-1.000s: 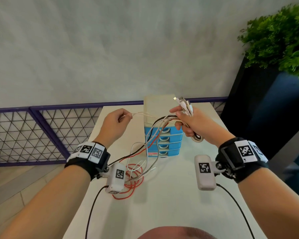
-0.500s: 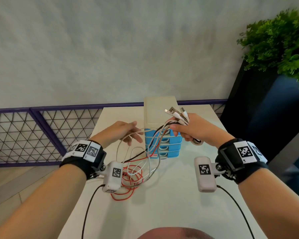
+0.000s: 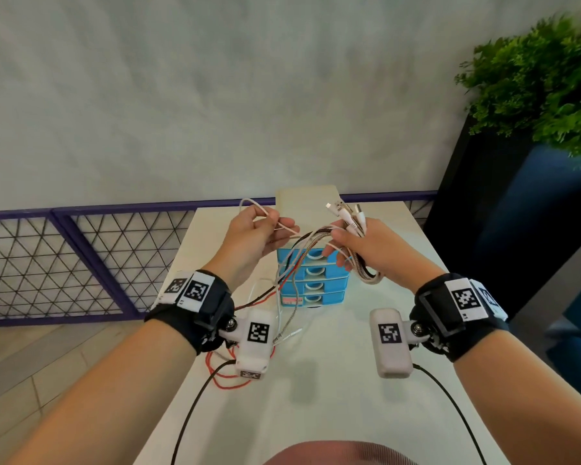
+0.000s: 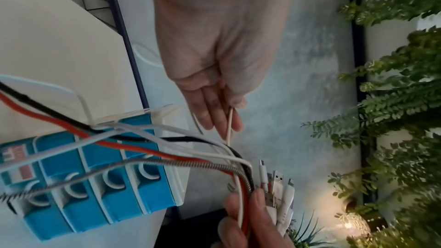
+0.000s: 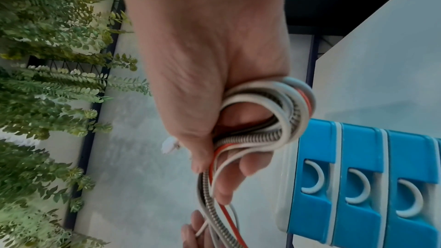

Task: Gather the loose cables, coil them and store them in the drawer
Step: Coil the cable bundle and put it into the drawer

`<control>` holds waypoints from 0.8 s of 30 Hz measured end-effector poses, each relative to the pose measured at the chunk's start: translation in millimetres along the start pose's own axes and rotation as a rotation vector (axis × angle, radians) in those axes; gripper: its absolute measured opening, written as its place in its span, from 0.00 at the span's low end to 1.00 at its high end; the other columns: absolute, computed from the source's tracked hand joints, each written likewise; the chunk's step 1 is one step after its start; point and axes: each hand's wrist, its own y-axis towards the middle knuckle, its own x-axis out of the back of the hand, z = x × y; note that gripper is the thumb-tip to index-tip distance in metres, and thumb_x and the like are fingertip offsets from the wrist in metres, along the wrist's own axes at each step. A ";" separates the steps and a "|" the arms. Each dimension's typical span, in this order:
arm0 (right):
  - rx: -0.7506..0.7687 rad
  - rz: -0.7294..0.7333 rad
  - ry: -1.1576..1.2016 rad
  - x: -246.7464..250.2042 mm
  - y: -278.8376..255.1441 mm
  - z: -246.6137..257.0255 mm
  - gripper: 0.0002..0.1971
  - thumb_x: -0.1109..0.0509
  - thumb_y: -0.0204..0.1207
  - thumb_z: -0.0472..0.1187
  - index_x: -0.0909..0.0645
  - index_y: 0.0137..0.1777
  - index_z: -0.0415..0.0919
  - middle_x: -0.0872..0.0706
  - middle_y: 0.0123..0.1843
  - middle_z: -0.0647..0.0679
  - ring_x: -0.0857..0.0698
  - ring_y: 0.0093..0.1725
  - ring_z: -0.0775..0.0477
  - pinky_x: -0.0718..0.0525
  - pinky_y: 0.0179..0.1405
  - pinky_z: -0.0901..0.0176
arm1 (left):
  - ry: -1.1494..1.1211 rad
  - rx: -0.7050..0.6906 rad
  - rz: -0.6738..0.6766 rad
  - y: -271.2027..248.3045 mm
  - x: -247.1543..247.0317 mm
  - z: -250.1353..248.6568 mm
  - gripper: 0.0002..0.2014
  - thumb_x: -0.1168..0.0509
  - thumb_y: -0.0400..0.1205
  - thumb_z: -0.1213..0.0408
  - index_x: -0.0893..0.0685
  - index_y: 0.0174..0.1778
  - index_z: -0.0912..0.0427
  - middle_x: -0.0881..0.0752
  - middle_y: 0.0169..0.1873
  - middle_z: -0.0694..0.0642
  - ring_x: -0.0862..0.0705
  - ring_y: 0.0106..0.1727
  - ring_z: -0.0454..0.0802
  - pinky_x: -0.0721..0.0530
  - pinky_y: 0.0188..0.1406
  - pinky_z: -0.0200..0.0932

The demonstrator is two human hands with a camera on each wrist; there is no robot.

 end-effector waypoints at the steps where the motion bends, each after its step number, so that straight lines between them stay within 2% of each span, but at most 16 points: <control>1: -0.015 -0.014 0.069 -0.2 1.0 -0.3 0.07 0.38 0.85 0.41 0.21 0.51 0.40 0.07 0.44 0.40 0.10 0.35 0.48 0.10 0.35 0.59 | -0.027 -0.005 -0.029 -0.2 1.0 0.7 0.06 0.43 0.87 0.65 0.23 0.47 0.60 0.10 0.40 0.56 0.09 0.43 0.50 0.11 0.50 0.44; 4: -0.038 -0.059 0.225 -1.8 4.8 -3.9 0.06 0.39 0.86 0.38 0.21 0.54 0.38 0.07 0.44 0.38 0.07 0.43 0.43 0.09 0.44 0.55 | -0.123 0.002 -0.110 1.7 9.6 2.3 0.07 0.43 0.87 0.66 0.24 0.44 0.60 0.14 0.34 0.55 0.10 0.39 0.50 0.10 0.45 0.44; 6: -0.021 -0.123 0.272 -0.9 7.5 -8.9 0.06 0.39 0.86 0.38 0.22 0.54 0.39 0.07 0.43 0.40 0.07 0.44 0.42 0.09 0.46 0.54 | -0.165 0.004 -0.161 4.9 20.9 4.0 0.08 0.44 0.87 0.68 0.25 0.42 0.58 0.18 0.32 0.54 0.13 0.36 0.51 0.10 0.40 0.43; 10: 0.009 -0.221 0.386 2.3 11.7 -17.4 0.06 0.38 0.86 0.37 0.21 0.54 0.39 0.11 0.37 0.45 0.09 0.39 0.45 0.10 0.44 0.52 | -0.111 -0.006 -0.266 10.5 46.1 9.7 0.10 0.47 0.88 0.69 0.23 0.44 0.56 0.24 0.29 0.52 0.20 0.29 0.47 0.13 0.32 0.41; 13: 0.003 -0.185 0.512 -5.1 12.2 -13.7 0.06 0.37 0.85 0.39 0.20 0.55 0.38 0.19 0.33 0.46 0.15 0.32 0.51 0.11 0.41 0.52 | 0.040 -0.046 -0.229 9.0 47.2 17.3 0.11 0.48 0.88 0.65 0.21 0.46 0.55 0.27 0.29 0.51 0.29 0.25 0.42 0.23 0.25 0.36; 16: -0.016 -0.126 0.645 -13.1 12.3 -6.7 0.12 0.38 0.85 0.45 0.21 0.58 0.37 0.25 0.31 0.48 0.18 0.30 0.53 0.11 0.37 0.54 | 0.193 -0.070 -0.186 8.9 42.9 23.2 0.11 0.47 0.88 0.66 0.18 0.53 0.59 0.27 0.29 0.51 0.31 0.23 0.40 0.28 0.22 0.35; 19: -0.042 -0.106 0.715 -11.6 12.8 -7.2 0.17 0.40 0.85 0.50 0.22 0.63 0.36 0.26 0.30 0.49 0.19 0.29 0.53 0.11 0.38 0.52 | 0.420 0.049 -0.188 11.9 46.4 22.8 0.15 0.48 0.88 0.66 0.19 0.61 0.66 0.22 0.33 0.53 0.25 0.28 0.46 0.22 0.28 0.39; 20: -0.044 -0.106 0.712 -11.0 13.0 -8.6 0.17 0.40 0.85 0.49 0.22 0.62 0.37 0.27 0.30 0.49 0.20 0.29 0.53 0.11 0.38 0.52 | 0.563 0.107 -0.193 12.4 47.2 23.1 0.16 0.47 0.87 0.64 0.20 0.64 0.68 0.18 0.38 0.56 0.21 0.34 0.50 0.19 0.35 0.43; 21: -0.042 -0.107 0.695 -11.0 12.8 -9.6 0.15 0.40 0.85 0.48 0.23 0.62 0.37 0.27 0.30 0.49 0.20 0.30 0.54 0.11 0.38 0.53 | 0.733 0.145 -0.210 11.5 46.7 23.7 0.19 0.44 0.87 0.59 0.23 0.67 0.69 0.17 0.47 0.60 0.17 0.44 0.54 0.18 0.46 0.47; 22: -0.037 -0.112 0.664 -11.9 12.6 -10.1 0.14 0.40 0.85 0.47 0.22 0.61 0.38 0.27 0.31 0.49 0.20 0.30 0.54 0.11 0.37 0.53 | 0.877 0.124 -0.245 9.3 43.3 24.2 0.23 0.41 0.85 0.55 0.27 0.70 0.68 0.20 0.57 0.62 0.18 0.55 0.58 0.20 0.56 0.50; 23: -0.033 -0.122 0.626 -13.4 13.0 -10.9 0.13 0.40 0.86 0.47 0.22 0.60 0.39 0.27 0.31 0.50 0.20 0.30 0.53 0.12 0.37 0.53 | 0.971 0.014 -0.275 5.2 36.3 23.2 0.25 0.38 0.83 0.52 0.30 0.70 0.66 0.25 0.63 0.62 0.21 0.61 0.58 0.23 0.61 0.52; 24: -0.029 -0.131 0.587 -15.4 13.6 -10.9 0.12 0.40 0.86 0.46 0.22 0.60 0.39 0.27 0.30 0.50 0.20 0.30 0.53 0.12 0.37 0.53 | 1.018 -0.166 -0.277 -1.2 25.6 19.4 0.25 0.34 0.80 0.50 0.29 0.68 0.62 0.26 0.62 0.60 0.23 0.61 0.56 0.23 0.61 0.52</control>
